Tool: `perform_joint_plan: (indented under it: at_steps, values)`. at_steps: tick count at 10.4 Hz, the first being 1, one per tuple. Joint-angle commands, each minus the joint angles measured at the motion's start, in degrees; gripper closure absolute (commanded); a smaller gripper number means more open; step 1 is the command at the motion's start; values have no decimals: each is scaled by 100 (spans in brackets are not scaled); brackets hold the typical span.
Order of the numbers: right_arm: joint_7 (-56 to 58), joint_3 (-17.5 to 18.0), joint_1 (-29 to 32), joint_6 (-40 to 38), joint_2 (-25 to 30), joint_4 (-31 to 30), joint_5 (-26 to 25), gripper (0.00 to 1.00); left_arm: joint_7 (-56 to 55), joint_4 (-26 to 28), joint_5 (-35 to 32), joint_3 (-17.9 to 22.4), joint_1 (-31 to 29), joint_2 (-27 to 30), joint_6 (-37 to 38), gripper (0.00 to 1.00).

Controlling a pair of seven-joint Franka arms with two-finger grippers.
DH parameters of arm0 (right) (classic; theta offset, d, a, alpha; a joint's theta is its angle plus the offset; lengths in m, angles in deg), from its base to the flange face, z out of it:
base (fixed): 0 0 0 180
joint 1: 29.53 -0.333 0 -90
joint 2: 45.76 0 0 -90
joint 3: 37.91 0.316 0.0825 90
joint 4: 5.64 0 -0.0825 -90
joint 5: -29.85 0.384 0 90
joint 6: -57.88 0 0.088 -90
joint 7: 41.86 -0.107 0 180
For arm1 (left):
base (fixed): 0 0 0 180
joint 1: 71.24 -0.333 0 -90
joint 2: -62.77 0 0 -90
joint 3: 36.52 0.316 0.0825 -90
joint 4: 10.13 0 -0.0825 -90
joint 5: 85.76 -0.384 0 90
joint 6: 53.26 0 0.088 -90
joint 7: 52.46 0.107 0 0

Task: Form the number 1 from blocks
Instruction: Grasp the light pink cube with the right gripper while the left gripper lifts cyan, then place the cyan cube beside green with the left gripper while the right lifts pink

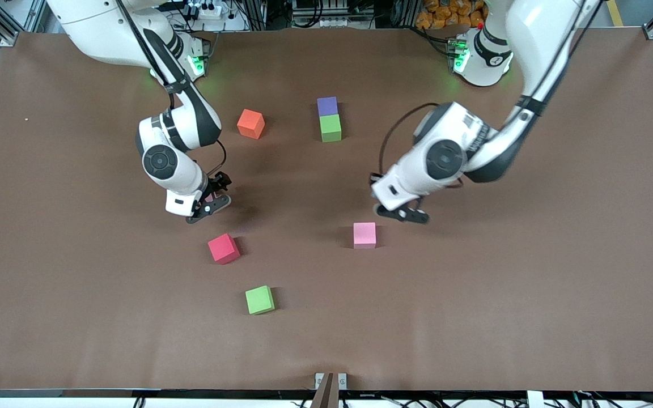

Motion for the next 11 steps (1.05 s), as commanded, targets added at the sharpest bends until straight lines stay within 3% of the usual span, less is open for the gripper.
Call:
perform_joint_plan:
  at_steps: [1, 6, 11]
  values:
    - [355, 55, 308, 23, 253, -208, -80, 0, -878, 25, -23, 6, 494, -102, -194, 100]
    - [339, 55, 529, -3, 191, -243, -71, 0, -2417, 68, -189, 340, 1638, -445, -905, 100]
    - [-127, 72, 714, -460, 244, -287, 174, 0, -3043, 612, -786, 340, 1973, -472, -1178, 100]
